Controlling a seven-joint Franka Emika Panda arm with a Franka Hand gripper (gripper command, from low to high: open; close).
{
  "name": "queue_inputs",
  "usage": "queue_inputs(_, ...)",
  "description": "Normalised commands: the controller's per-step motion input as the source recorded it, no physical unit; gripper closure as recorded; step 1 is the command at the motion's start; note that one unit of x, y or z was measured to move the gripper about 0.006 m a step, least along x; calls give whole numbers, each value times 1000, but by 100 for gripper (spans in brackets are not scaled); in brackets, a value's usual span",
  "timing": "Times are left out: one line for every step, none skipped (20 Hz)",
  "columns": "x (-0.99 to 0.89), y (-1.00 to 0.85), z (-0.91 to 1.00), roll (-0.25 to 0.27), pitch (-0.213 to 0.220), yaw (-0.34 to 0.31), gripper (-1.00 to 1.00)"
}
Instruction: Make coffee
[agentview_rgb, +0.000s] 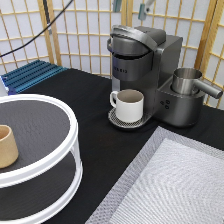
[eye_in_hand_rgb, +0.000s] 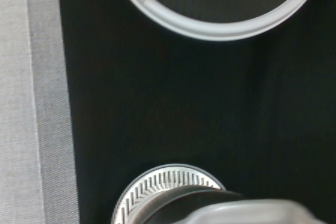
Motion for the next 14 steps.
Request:
queue_inputs(-80, -337, -117, 0, -27, -3, -100)
queue_inputs(-74, -266, -186, 0, -49, 0, -100)
queue_inputs(0, -197, -371, -2, -65, 0, -100)
queue_inputs(0, -14, -471, -26, -85, -8, -100)
queue_inputs(0, 0, -540, -24, -80, 0, -100)
queue_inputs(0, 0, -680, -42, -90, 0, -100)
queue_inputs(9, 37, -794, -30, -74, 0, -100)
queue_inputs(0, 0, -969, -20, -69, 0, -100)
queue_inputs(-23, 14, -1000, -26, -72, 1, -100)
queue_inputs(0, 111, -874, -32, -75, 9, -100)
queue_inputs(111, 131, -734, -32, -75, 18, -100)
queue_inputs(120, 0, -946, -10, -66, 33, -100)
queue_inputs(151, -26, -1000, -11, -52, 43, -100)
queue_inputs(131, -209, -1000, -44, -19, 22, -100)
